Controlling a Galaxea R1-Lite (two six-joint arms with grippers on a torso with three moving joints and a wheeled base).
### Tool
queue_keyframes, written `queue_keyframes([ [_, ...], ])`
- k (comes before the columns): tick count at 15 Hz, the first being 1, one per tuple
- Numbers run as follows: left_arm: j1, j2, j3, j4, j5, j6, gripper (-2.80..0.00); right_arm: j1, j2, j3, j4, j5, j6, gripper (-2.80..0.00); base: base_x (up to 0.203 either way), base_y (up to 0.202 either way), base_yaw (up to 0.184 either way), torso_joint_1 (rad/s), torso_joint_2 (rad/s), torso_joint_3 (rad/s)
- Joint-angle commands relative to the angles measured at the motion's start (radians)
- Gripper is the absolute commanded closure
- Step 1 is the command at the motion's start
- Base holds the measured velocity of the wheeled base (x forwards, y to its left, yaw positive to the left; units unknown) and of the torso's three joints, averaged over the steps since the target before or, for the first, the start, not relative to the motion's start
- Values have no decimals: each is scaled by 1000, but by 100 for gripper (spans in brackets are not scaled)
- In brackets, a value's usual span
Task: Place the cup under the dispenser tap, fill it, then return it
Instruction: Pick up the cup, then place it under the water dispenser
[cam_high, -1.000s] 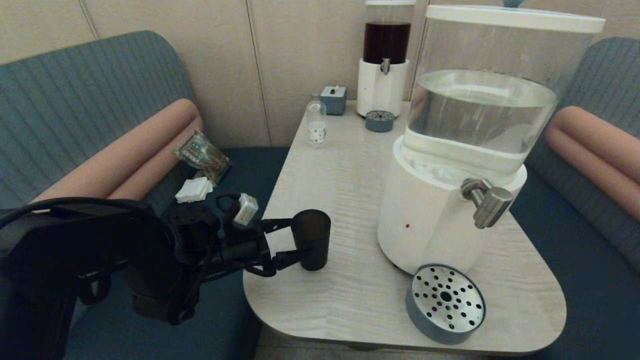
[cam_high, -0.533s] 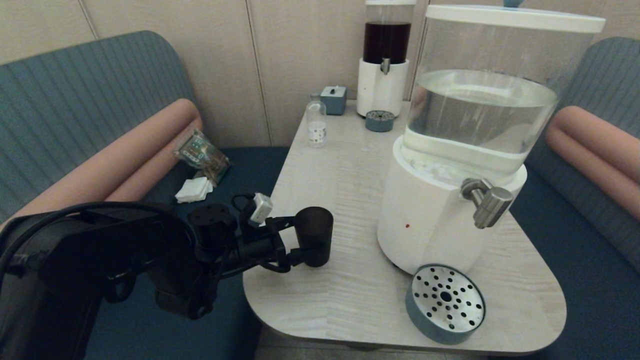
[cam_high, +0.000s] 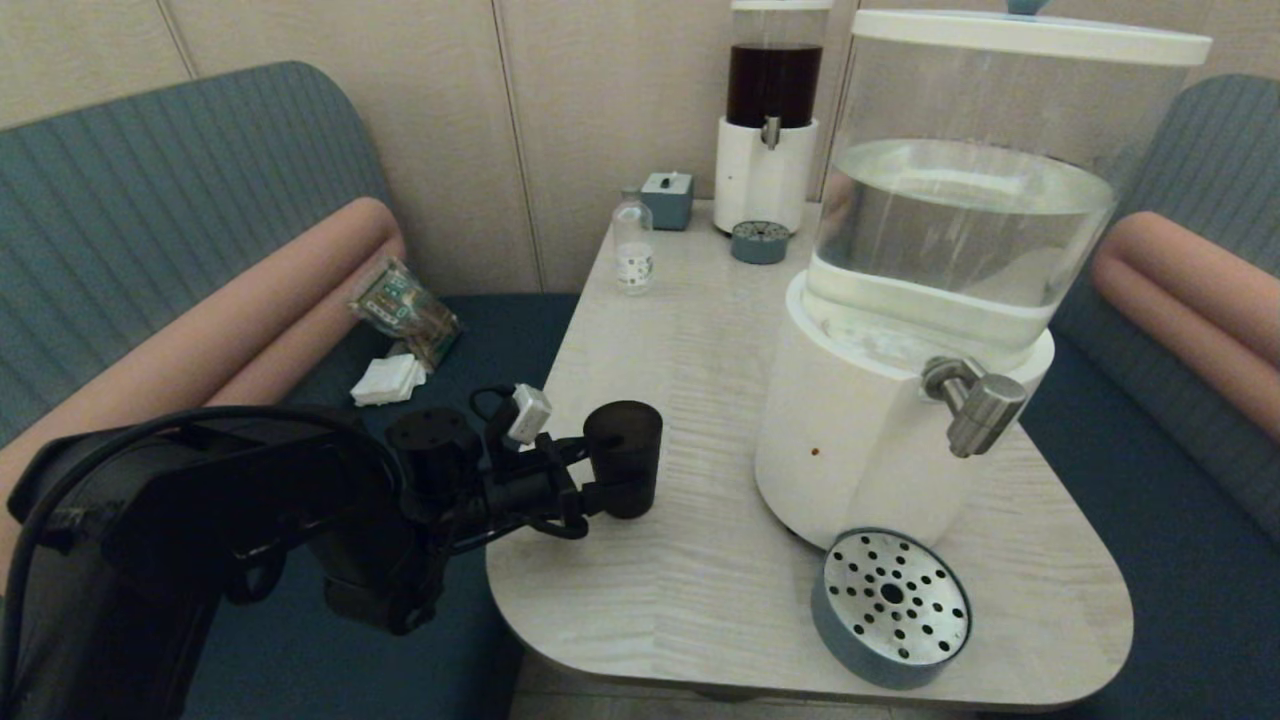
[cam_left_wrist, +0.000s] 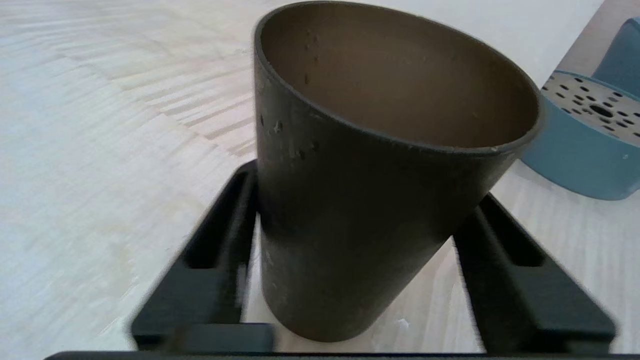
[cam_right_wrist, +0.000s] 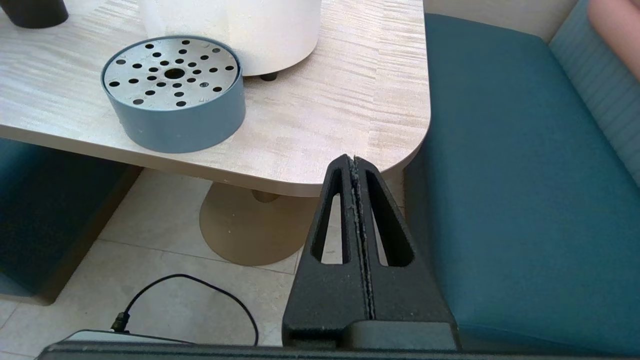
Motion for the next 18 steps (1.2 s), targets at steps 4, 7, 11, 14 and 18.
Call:
queue_keyframes([
  [4,-15,-25,16,-9,0,0,0,0,-3,0,1,0,-1,0,0,0,0,0,0,0],
  [7,-42,-88,58,-9,1,-7,0,0,-3,0,1,0,-1,0,0,0,0,0,0,0],
  [11,-158,-238,173,-9,30,-9,0,0,-3,0,0,0,-1,0,0,0,0,0,0,0],
  [14,-299,-273,218,-9,99,-22,0,0,-3,0,0,0,-1,0,0,0,0,0,0,0],
  [18,-384,-235,133,-9,175,-52,0,0,-3,0,0,0,-1,0,0,0,0,0,0,0],
])
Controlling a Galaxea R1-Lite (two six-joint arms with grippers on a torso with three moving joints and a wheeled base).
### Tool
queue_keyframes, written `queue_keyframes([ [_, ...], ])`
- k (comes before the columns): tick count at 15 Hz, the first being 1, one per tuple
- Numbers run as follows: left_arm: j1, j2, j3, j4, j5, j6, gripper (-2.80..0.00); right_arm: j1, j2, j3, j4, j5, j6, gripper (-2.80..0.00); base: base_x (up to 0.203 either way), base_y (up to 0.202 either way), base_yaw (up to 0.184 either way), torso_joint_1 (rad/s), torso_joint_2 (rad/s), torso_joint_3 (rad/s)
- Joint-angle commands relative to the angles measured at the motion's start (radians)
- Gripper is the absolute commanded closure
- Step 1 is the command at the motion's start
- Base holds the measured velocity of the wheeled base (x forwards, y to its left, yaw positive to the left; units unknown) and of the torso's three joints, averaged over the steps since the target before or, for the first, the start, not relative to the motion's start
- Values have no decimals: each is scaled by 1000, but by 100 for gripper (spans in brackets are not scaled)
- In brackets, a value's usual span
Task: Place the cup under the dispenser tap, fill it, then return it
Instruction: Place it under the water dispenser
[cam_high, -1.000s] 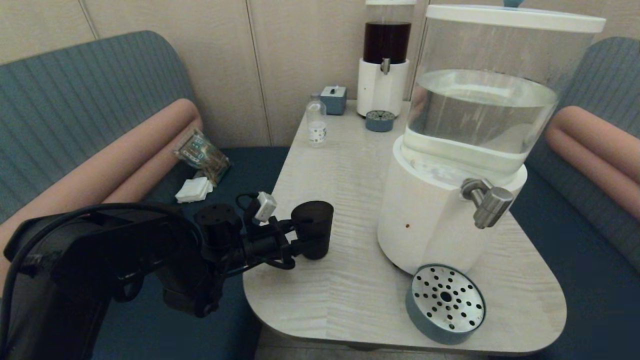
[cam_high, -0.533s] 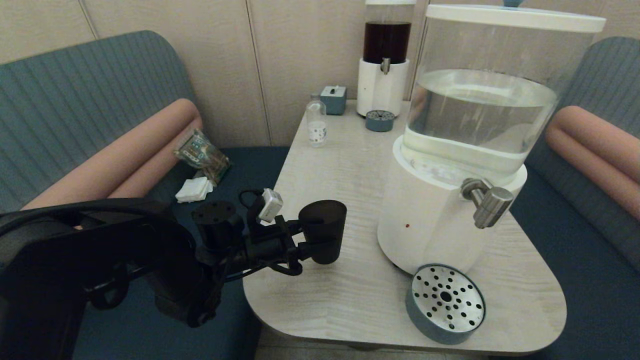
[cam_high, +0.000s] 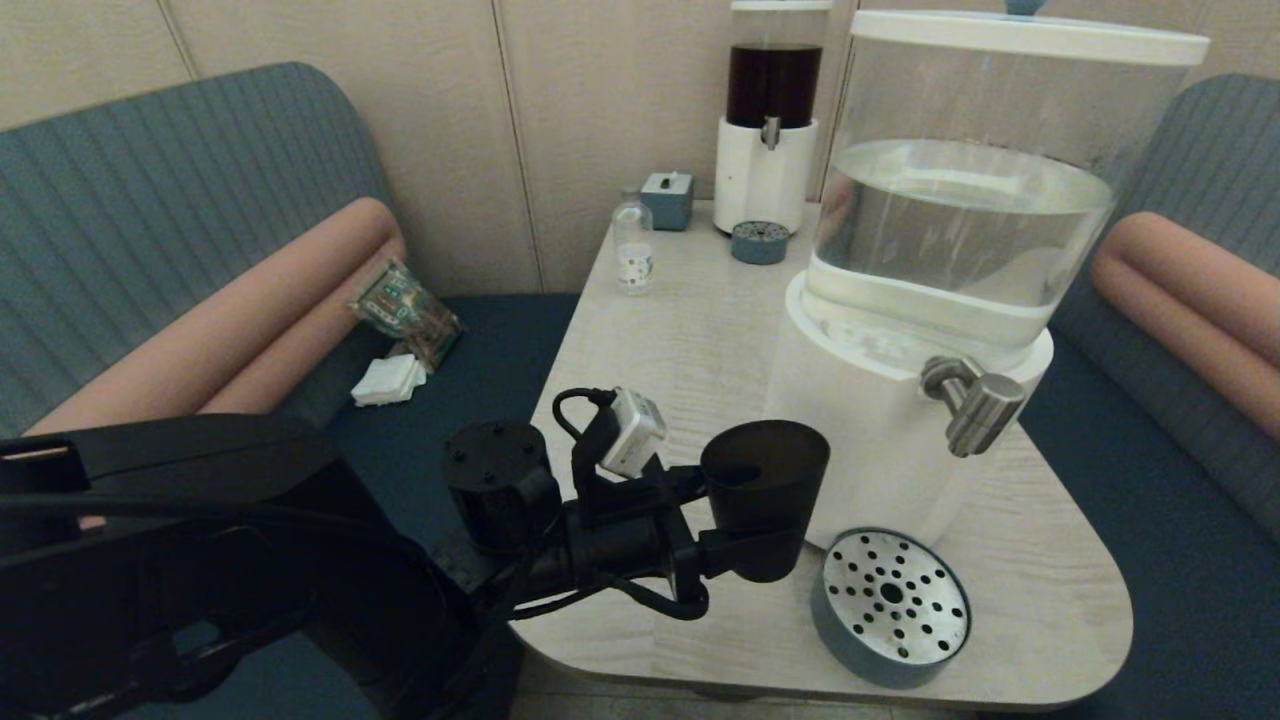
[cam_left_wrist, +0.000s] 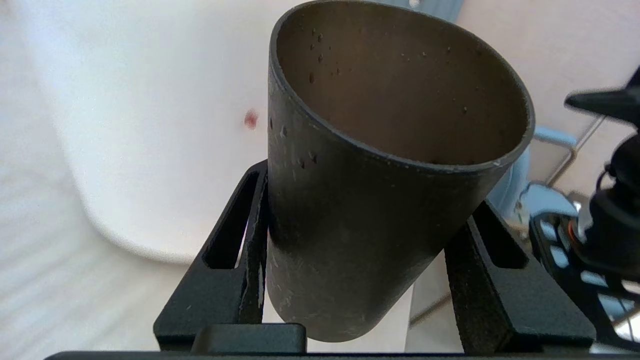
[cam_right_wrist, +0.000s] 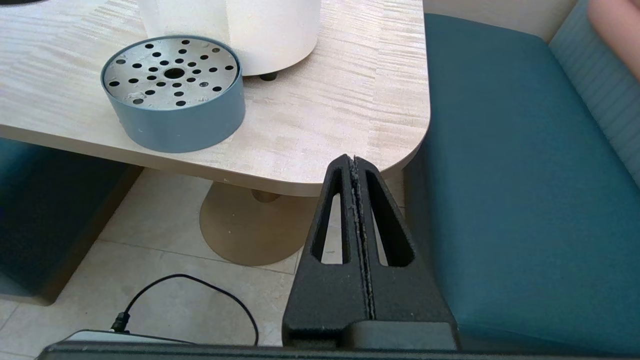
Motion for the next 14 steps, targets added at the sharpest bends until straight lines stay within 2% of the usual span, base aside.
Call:
queue_keyframes([
  [1,-22,29,-48,-8,1,-5,0,1,-3,0,0,0,-1,0,0,0,0,0,0,0],
  [5,-33,100,-139,-8,2,-7,0,0,-2,0,0,0,-1,0,0,0,0,0,0,0],
  [14,-132,239,-261,-8,21,-22,0,1,-3,0,1,0,-1,0,0,0,0,0,0,0],
])
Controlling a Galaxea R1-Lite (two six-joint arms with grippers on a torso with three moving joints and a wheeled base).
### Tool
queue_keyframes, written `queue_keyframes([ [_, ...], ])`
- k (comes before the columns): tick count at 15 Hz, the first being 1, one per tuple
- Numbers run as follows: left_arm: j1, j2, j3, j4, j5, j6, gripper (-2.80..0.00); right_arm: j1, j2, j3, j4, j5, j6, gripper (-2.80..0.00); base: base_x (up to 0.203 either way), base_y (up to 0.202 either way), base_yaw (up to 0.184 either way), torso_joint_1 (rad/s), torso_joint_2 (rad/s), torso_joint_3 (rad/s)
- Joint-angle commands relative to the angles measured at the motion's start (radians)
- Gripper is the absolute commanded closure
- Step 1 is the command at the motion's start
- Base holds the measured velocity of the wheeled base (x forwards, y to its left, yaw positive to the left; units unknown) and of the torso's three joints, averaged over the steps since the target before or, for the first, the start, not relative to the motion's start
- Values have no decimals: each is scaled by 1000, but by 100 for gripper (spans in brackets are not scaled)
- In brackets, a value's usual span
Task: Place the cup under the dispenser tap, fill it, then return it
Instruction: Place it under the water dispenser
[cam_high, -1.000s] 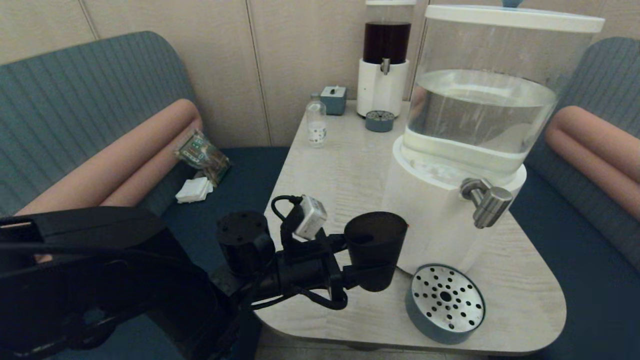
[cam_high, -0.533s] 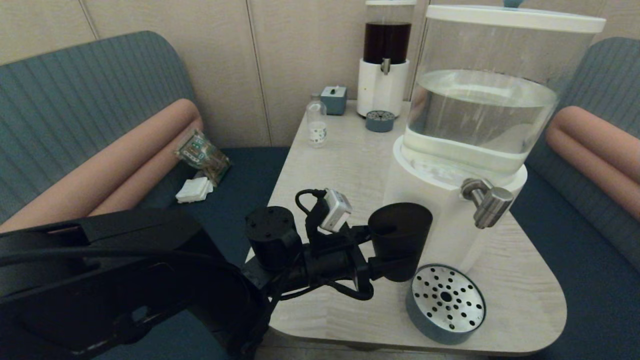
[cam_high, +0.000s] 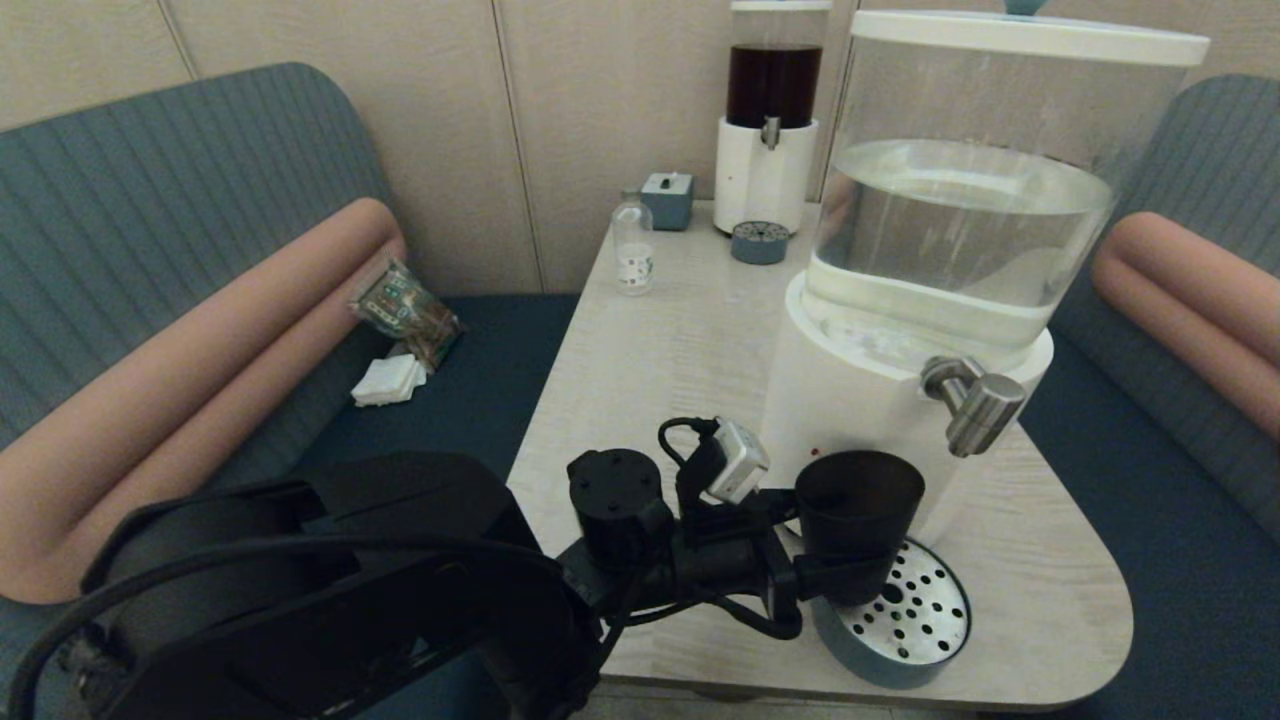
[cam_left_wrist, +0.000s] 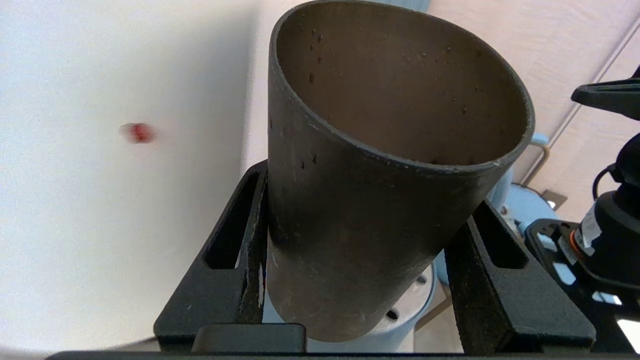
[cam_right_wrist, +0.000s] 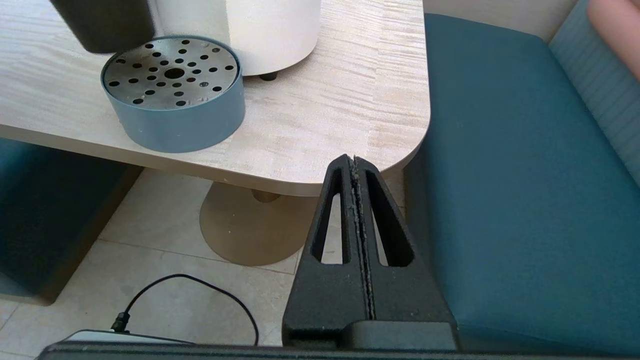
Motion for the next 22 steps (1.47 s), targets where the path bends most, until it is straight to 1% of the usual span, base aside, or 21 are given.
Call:
queue_keyframes([
  [1,-20,36,-30,-9,9,-6,0,0,-3,0,1,0,-1,0,0,0,0,0,0,0],
  [6,-41,88,-107,-9,12,-10,0,0,-3,0,0,0,-1,0,0,0,0,0,0,0],
  [11,-43,127,-163,-9,13,-13,0,0,-3,0,0,0,-1,0,0,0,0,0,0,0],
  [20,-52,172,-191,-9,15,-12,0,0,-3,0,0,0,-1,0,0,0,0,0,0,0],
  [21,-53,172,-191,-9,15,-12,-280,0,-3,0,0,0,-1,0,0,0,0,0,0,0],
  [22,-53,170,-190,-9,15,-13,-280,-1,-3,0,0,0,-1,0,0,0,0,0,0,0],
])
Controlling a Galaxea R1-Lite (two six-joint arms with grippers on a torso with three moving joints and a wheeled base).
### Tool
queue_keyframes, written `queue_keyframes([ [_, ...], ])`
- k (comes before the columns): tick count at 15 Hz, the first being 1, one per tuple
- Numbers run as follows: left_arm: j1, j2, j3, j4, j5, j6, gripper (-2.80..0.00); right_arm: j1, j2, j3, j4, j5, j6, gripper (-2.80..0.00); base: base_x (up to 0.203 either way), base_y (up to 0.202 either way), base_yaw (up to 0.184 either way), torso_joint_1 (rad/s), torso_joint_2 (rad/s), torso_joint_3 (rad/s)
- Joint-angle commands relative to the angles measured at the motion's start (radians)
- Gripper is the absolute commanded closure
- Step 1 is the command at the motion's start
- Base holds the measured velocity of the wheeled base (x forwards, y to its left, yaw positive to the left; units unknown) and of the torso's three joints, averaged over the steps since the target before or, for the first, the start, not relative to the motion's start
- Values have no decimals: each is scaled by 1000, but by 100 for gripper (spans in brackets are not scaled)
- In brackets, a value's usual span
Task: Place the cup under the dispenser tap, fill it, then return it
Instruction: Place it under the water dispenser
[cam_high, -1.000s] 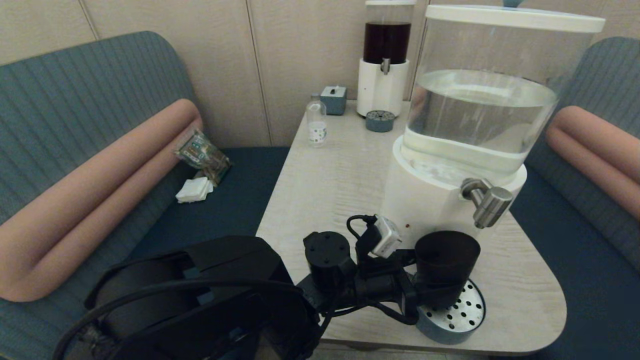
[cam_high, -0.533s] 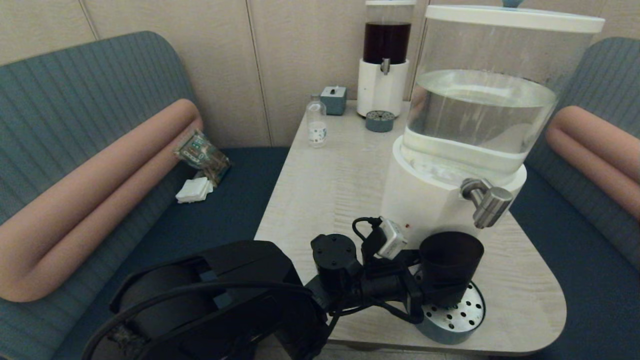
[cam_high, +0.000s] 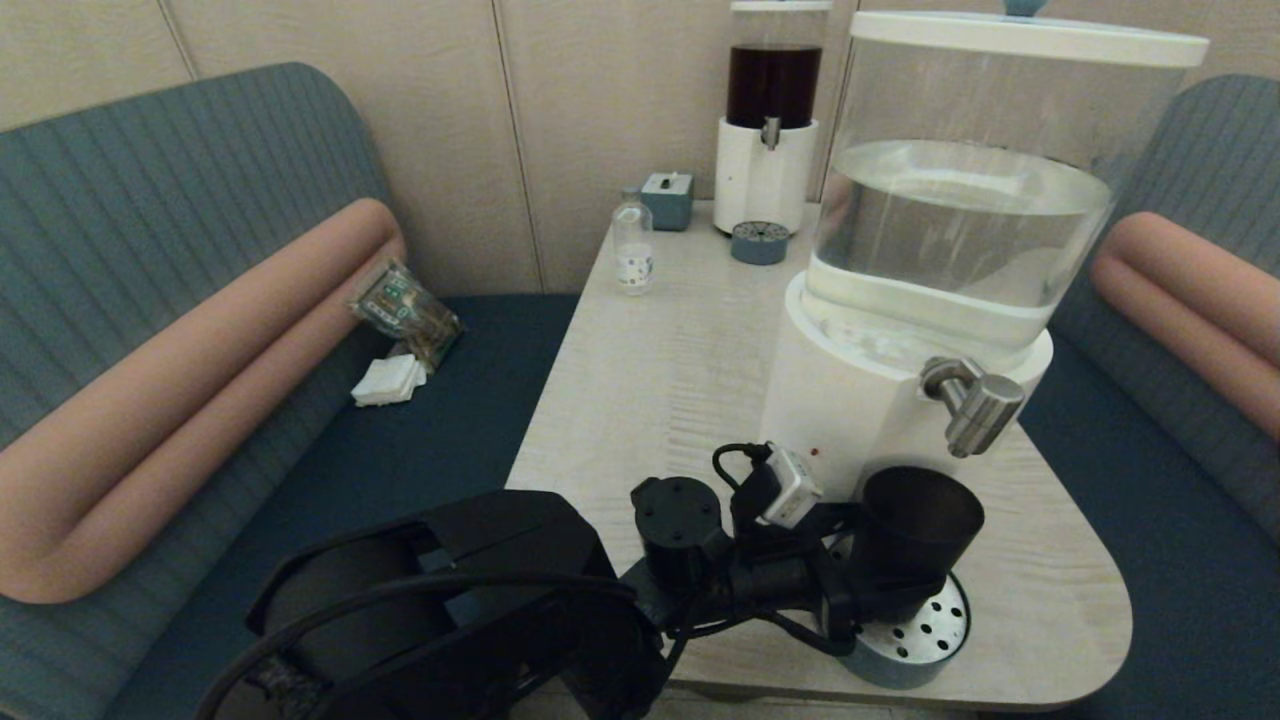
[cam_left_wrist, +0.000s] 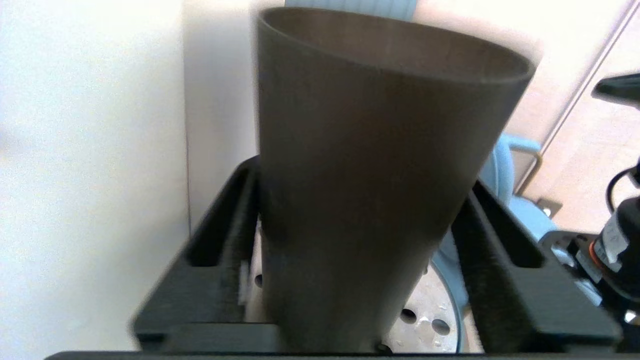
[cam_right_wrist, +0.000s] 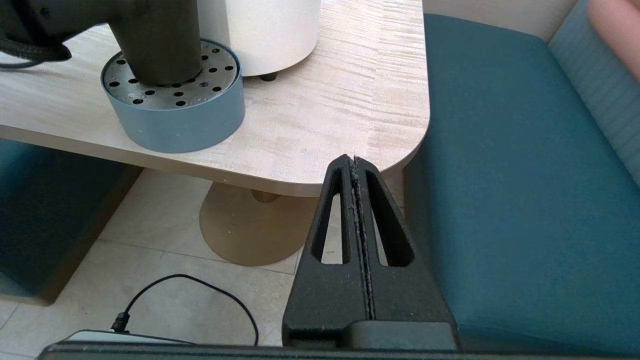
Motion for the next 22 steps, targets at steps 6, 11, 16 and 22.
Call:
queue_keyframes([
  [6,-2,-22,17,-5,9,-5,-280,1,-3,0,0,0,-1,0,0,0,0,0,0,0],
  [11,0,-103,124,-5,9,-4,-280,1,-3,0,0,0,-1,0,0,0,0,0,0,0],
  [16,1,-169,224,-5,15,-3,-280,1,-3,0,0,0,-1,0,0,0,0,0,0,0],
  [22,12,-323,453,-5,41,-2,-280,1,-3,0,0,0,-1,0,0,0,0,0,0,0],
])
